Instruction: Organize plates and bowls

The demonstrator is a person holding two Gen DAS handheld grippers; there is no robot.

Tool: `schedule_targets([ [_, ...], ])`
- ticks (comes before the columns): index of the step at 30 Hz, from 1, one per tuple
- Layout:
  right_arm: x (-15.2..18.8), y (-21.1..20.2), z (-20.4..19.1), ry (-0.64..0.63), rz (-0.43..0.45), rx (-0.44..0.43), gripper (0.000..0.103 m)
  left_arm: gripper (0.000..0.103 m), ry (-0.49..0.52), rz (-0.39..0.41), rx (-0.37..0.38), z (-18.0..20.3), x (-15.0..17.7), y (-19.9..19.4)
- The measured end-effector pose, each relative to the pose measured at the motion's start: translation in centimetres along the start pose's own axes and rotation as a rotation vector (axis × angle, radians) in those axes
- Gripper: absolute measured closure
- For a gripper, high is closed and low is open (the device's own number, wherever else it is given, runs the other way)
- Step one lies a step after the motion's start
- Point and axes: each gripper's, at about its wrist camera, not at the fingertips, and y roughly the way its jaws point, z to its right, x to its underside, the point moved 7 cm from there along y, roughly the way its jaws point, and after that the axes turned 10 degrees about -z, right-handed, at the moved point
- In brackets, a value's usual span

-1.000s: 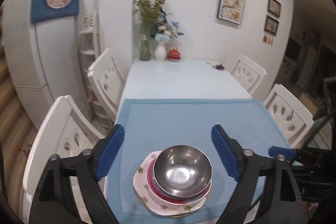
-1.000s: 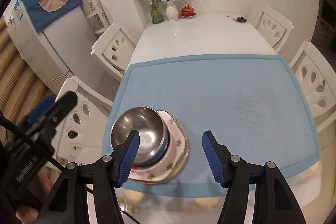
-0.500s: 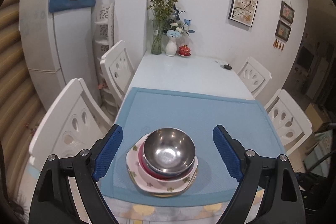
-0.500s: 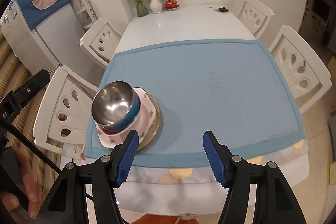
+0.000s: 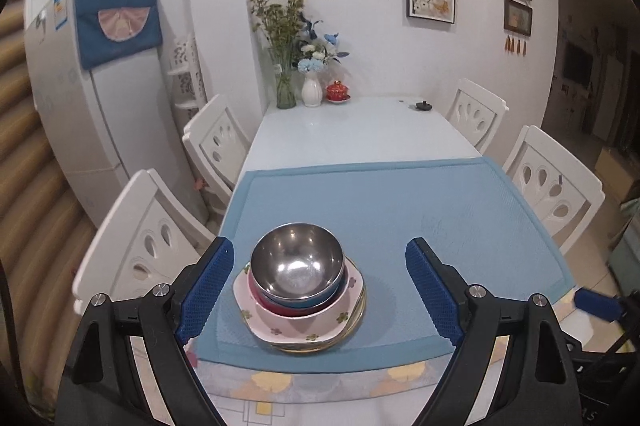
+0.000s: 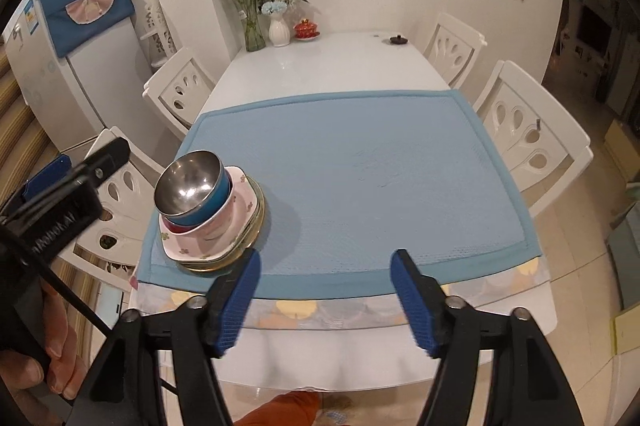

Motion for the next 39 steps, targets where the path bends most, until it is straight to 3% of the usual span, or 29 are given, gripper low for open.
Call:
schedule_targets([
  [5,0.7,-0.7,0.7,-0.013,0.013,-0.008,0.028,0.016,0.030,0.045,-0.017,0.9,0.4,-1.9],
  [12,2.3,-0.1,-0.5,-0.060,-0.005,-0.017,0.028,0.016,0.000,0.017,-0.053,0.3,1.1,-1.9],
  [17,3.1,0.9,-0.4,-0.050,-0.031,0.004,0.028,0.016,-0.023,-0.002,-0.018,0.5,1.1,-1.1],
  [21,2.9,1.0,-0.5,-0.054,-0.007,0.045,0.028,0.016,-0.088,-0.042,0.087,0.1,0.6,0.2],
  [24,2.0,1.3,-0.8,-0.062,-0.007,0.080,0.028,0.016,-0.067,-0.012,0.045,-0.3,-0.1,0.7],
  [27,0.9,2.1,-1.1,-0.037,-0.030,0.059,0.028,0.016,-0.008,-0.012,0.016,0.0,-0.3,1.0],
  [30,-0.1,3.4,-1.6,0.003,-0.043,0.059,0.028,0.016,0.027,-0.053,-0.014,-0.2,-0.1,2.2],
  [33,-0.8,5.3,-2.6,-0.014,-0.090,0.140,0.028,0.016,0.033,-0.105,-0.034,-1.1,0.4,3.8],
  [39,-1.9,7.7,-4.4,0.023,-0.155,0.094,0.028,0.016,0.009,-0.139,-0.015,-3.5,0.1,5.9],
])
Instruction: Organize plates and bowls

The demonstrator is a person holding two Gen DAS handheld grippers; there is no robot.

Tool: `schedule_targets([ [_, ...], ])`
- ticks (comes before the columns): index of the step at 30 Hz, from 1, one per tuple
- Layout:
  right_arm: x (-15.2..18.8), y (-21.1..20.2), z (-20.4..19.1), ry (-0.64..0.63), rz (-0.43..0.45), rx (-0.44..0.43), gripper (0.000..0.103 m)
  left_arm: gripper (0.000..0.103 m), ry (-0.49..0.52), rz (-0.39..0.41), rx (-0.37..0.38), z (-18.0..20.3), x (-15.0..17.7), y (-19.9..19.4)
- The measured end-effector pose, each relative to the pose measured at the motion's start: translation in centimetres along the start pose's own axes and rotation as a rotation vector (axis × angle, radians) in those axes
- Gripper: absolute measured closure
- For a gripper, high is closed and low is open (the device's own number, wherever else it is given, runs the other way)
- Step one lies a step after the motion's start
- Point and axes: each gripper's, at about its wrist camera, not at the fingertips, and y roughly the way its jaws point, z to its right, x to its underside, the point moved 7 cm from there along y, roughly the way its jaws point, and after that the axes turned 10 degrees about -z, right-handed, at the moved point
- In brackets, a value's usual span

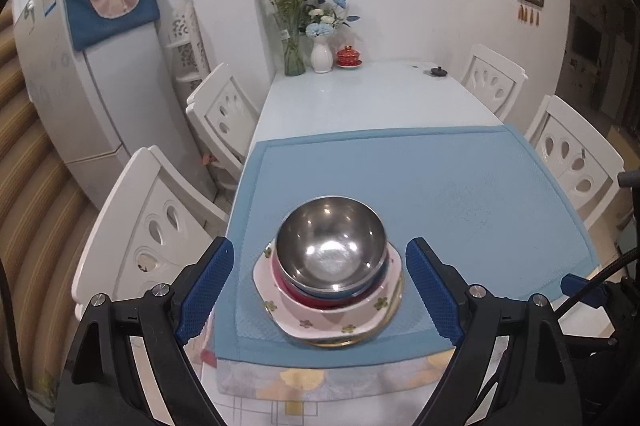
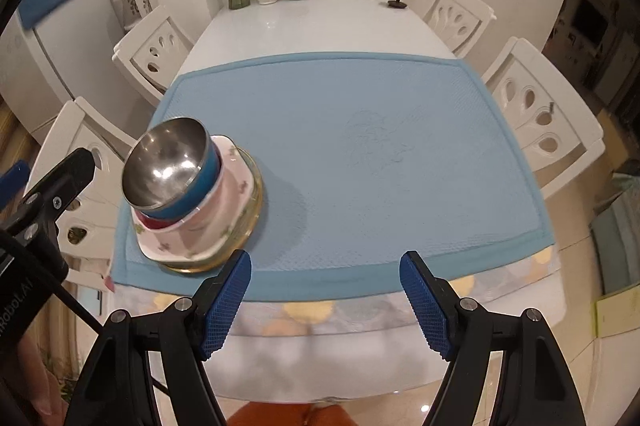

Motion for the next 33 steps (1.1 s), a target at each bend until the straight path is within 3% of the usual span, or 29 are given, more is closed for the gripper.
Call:
schedule_targets([
  [8,-1.5,2.1,-2.1,-0.036,-0.036,0.026,0.028,0.016,0.009,-0.053,-0.003,-1.1,-1.3,2.9],
  [16,-2.6,3.6,-2.5,-0.017,-0.048,0.009,0.028,0.016,0.002,-0.106,0.047,-1.4,-1.6,5.3],
  [33,-3.5,5.8,-3.8,-0.040,-0.114,-0.007,0.028,0.016,0.002,-0.150,0.054,-2.3,-2.0,7.5],
])
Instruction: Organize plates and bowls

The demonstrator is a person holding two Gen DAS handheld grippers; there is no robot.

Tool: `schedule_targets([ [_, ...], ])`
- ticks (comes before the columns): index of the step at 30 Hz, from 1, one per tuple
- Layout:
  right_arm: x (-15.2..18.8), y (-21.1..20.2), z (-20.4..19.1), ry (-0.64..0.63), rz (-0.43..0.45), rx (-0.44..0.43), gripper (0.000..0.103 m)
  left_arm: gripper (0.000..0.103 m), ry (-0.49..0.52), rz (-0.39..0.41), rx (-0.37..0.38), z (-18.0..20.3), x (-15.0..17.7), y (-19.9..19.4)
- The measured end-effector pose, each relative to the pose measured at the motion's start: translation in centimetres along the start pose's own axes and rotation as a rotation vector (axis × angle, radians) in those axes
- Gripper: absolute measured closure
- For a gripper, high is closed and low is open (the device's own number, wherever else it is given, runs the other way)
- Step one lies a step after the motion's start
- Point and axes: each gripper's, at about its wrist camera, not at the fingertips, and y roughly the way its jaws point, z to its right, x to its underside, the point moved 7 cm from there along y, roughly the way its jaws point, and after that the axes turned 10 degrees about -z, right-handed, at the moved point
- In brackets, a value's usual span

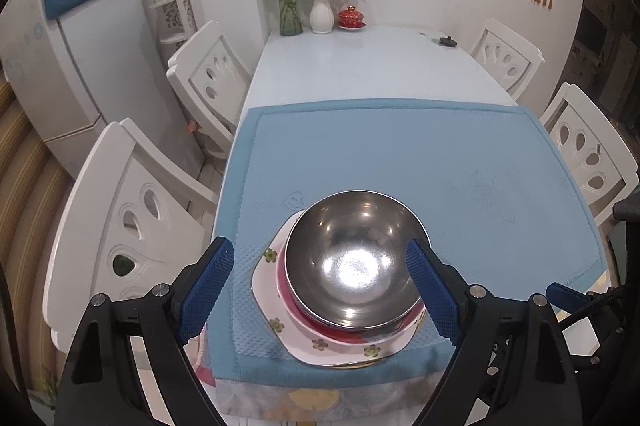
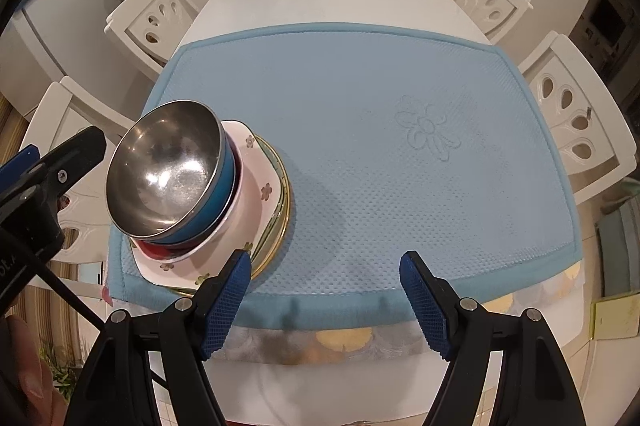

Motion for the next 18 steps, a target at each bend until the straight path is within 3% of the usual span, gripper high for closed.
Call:
schedule_targets([
  [18,-0.5,0.9,-0.5,0.030,-0.027,-0.022,0.028,0.016,0.006,-0.017,0.023,-0.4,-0.7,1.1],
])
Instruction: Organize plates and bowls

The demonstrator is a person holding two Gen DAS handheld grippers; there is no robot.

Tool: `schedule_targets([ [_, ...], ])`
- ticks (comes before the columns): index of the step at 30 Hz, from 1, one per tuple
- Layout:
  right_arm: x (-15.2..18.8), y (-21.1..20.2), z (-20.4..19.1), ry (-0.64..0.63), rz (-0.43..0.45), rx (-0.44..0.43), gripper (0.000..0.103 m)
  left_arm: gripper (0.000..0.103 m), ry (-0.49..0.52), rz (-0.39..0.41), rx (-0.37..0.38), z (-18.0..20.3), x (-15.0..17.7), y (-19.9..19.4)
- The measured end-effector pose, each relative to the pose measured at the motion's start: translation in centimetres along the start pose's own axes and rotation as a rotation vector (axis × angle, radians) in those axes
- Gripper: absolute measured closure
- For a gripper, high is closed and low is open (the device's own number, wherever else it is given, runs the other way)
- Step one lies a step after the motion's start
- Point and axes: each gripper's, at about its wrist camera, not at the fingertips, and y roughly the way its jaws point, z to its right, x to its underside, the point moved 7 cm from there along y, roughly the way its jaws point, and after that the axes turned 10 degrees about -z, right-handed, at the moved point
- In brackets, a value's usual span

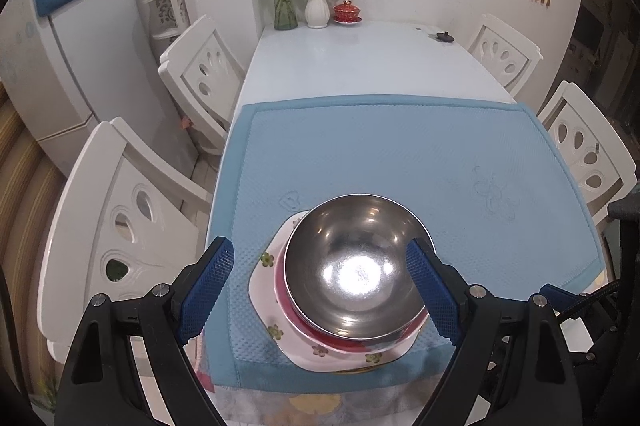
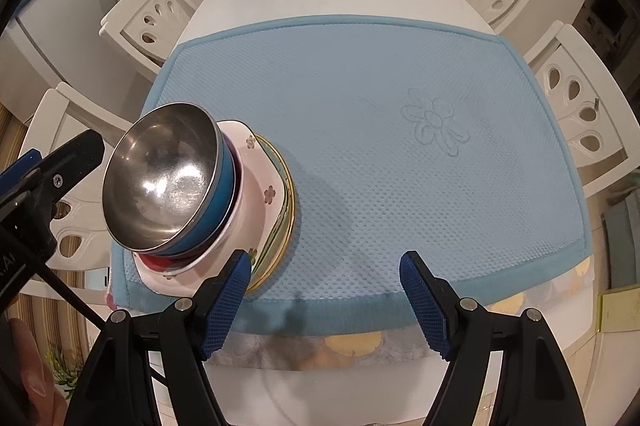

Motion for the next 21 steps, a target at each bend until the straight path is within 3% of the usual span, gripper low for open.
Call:
schedule_targets([
  [11,-0.3,0.1,-0.7,-0.014,-0.002,0.013,0.028,0.016,-0.012,0.011,0.010,-1.0,-0.2,-0.1],
  [15,-0.4,0.2,-1.0,-0.012,-0.006,0.018,0.028,0.016,-0.058,0.069,0.045,-2.0,-0.5,-1.2],
  [19,-0.5,-0.1,-1.7,-0.039,0.010,0.062,0.028,0.016,-0.019,0.153,-0.093,-2.4,-1.1,-2.5],
  [21,-0.6,-0.6,-1.8,-0.031,0.033,0.095,0.028,0.016,-0.008,0.163,-0.102,-2.3,-1.1,-2.7],
])
